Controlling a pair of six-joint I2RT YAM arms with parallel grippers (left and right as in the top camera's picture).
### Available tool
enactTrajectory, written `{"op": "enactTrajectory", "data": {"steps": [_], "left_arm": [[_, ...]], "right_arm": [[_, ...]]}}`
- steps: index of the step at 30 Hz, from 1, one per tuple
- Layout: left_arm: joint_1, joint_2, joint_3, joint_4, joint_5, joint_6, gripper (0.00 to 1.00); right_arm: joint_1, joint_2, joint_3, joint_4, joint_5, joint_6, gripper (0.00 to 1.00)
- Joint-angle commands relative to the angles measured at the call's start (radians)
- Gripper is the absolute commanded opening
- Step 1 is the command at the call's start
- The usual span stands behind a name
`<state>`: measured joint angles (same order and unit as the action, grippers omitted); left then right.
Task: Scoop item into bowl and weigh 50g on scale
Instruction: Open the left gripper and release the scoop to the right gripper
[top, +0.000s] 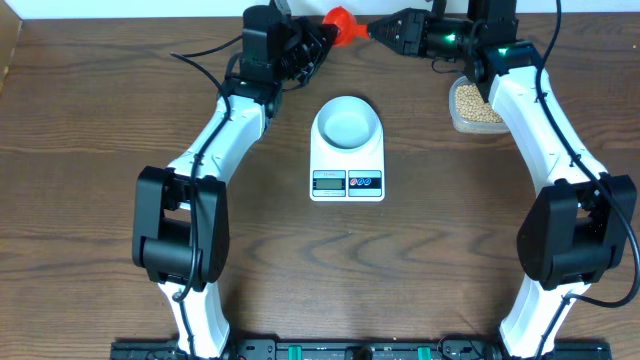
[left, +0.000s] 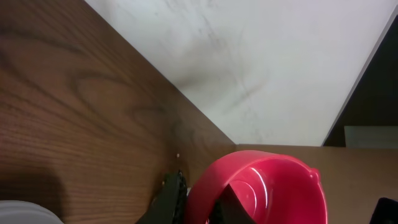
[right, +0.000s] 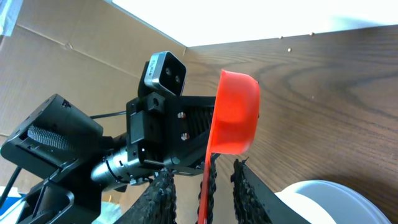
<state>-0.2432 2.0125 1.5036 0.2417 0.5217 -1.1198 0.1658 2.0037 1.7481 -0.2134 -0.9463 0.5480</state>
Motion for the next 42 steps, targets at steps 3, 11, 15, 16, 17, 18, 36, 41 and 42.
{"op": "enactTrajectory", "data": {"steps": [3,11,15,16,17,18,36,41,42], "left_arm": [[-0.005,-0.006,0.012,-0.006,0.021,0.024,0.07],[-0.007,-0.006,0.011,-0.028,0.036,0.024,0.07],[-0.012,-0.006,0.011,-0.027,0.036,0.024,0.08],[-0.012,-0.006,0.011,-0.027,0.036,0.024,0.07],[-0.012,-0.006,0.011,-0.027,0.036,0.024,0.07],[-0.012,-0.006,0.011,-0.027,0.036,0.024,0.07],[-0.01,-0.006,0.011,-0.027,0.03,0.024,0.7],[-0.004,-0.006,0.011,-0.027,0.028,0.024,0.84],[-0.001,-0.006,0.011,-0.027,0.028,0.024,0.84]], "right_arm": [[0.01,0.0,0.017,-0.005,0.024,-0.003,0.31],[0.012,0.0,0.017,-0.007,0.028,-0.003,0.2],[0.013,0.0,0.017,-0.008,0.027,-0.003,0.21],[0.013,0.0,0.017,-0.008,0.027,-0.003,0.22],[0.013,0.0,0.017,-0.008,0.027,-0.003,0.22],[0.013,0.0,0.017,-0.008,0.027,-0.003,0.23],[0.016,0.0,0.017,-0.013,0.045,-0.003,0.01],[-0.047,0.0,0.017,0.002,0.109,0.017,0.01],[-0.055,0.0,0.017,0.009,0.114,0.018,0.01]]}}
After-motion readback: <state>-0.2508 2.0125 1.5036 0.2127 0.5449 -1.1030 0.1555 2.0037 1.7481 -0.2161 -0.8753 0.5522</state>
